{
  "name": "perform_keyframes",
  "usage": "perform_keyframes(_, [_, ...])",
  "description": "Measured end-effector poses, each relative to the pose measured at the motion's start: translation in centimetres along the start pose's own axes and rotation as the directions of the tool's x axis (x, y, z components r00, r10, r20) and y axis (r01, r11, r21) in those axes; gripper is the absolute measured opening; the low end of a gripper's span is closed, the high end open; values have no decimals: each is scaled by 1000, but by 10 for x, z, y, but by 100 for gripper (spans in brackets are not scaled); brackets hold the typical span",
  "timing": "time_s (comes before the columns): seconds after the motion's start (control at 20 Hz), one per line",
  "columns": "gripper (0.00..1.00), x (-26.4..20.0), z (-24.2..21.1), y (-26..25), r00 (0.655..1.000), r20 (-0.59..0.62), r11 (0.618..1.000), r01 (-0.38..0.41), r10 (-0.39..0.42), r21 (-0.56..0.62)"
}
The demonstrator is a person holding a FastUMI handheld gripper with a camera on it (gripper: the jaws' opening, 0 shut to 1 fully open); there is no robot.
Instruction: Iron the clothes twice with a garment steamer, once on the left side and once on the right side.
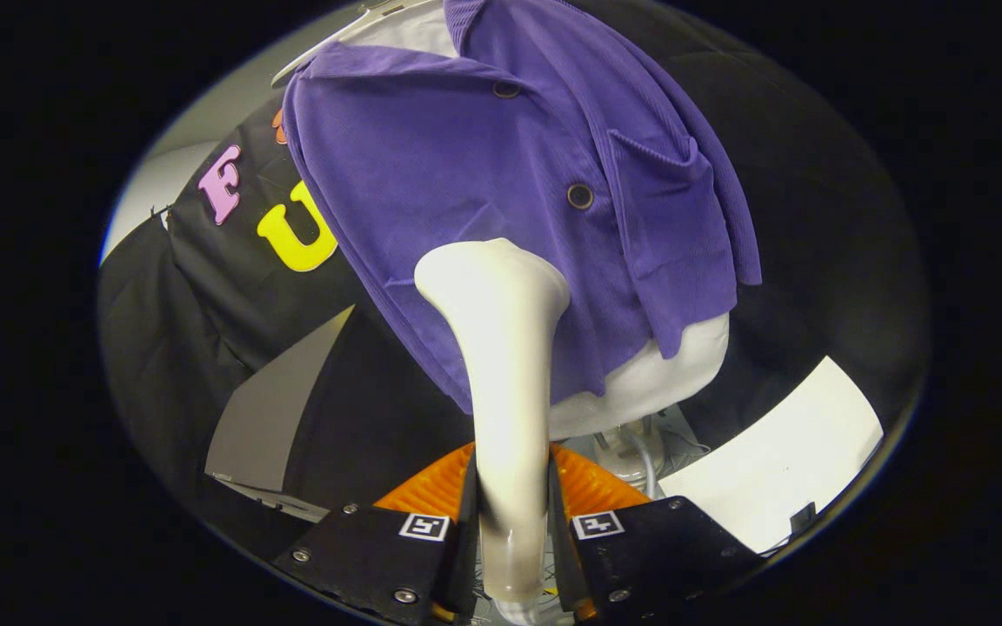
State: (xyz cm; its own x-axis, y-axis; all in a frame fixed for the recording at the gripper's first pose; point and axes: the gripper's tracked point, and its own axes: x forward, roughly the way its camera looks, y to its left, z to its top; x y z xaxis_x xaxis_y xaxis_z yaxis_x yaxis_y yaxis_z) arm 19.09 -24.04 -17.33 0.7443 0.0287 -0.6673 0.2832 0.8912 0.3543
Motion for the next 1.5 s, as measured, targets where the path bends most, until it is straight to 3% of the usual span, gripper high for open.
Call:
perform_keyframes(0.45, [37, 34, -73, -8, 992, -119, 998, 47, -42, 39])
perform_keyframes(0.7, [37, -4, -72, 4, 996, -86, 999, 5, -1, 51])
perform_keyframes(1.0, [37, -91, -11, 29, 992, 109, 998, -68, 66, 10])
perform_keyframes(1.25, [37, -158, 65, 50, 952, 291, 995, -87, 96, -44])
perform_keyframes(1.5, [37, -194, 123, 66, 904, 404, 990, -122, 137, -63])
